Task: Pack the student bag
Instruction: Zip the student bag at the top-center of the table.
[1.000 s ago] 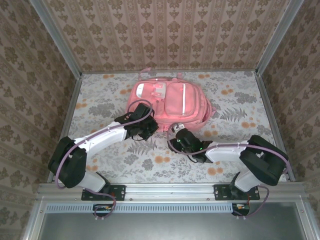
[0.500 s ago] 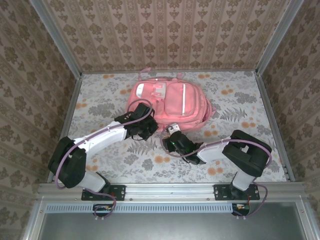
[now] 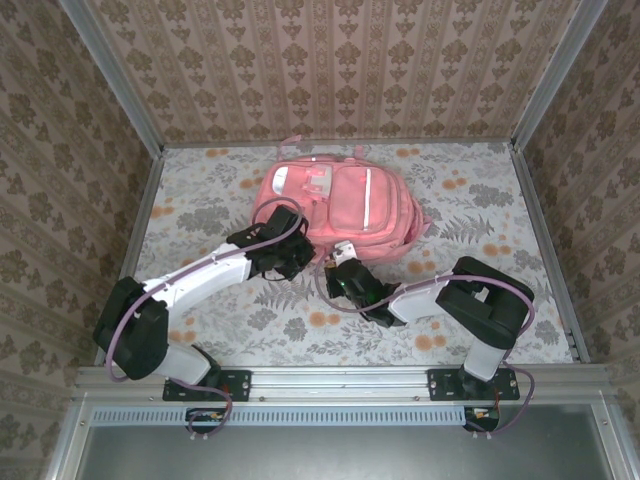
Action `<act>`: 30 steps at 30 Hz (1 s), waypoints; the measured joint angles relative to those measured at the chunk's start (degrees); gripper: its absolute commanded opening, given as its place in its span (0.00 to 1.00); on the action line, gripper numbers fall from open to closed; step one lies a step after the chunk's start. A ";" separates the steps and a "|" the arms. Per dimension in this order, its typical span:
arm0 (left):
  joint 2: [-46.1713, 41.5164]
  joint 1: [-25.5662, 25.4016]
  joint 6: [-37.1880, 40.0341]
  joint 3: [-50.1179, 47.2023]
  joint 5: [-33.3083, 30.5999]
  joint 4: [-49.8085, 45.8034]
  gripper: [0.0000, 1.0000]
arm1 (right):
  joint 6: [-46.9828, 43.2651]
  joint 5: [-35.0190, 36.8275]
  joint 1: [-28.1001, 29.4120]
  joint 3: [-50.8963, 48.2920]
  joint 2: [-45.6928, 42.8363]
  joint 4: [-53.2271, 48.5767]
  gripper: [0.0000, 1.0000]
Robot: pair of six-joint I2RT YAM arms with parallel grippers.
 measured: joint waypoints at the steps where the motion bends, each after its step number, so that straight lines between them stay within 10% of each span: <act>1: 0.00 0.00 -0.04 0.00 -0.02 0.00 0.00 | 0.04 0.07 0.07 0.00 0.00 -0.04 0.00; 30: -10.71 10.05 1.99 -8.11 2.58 -0.87 0.00 | 5.92 1.70 -6.12 -2.82 -15.65 -27.30 0.00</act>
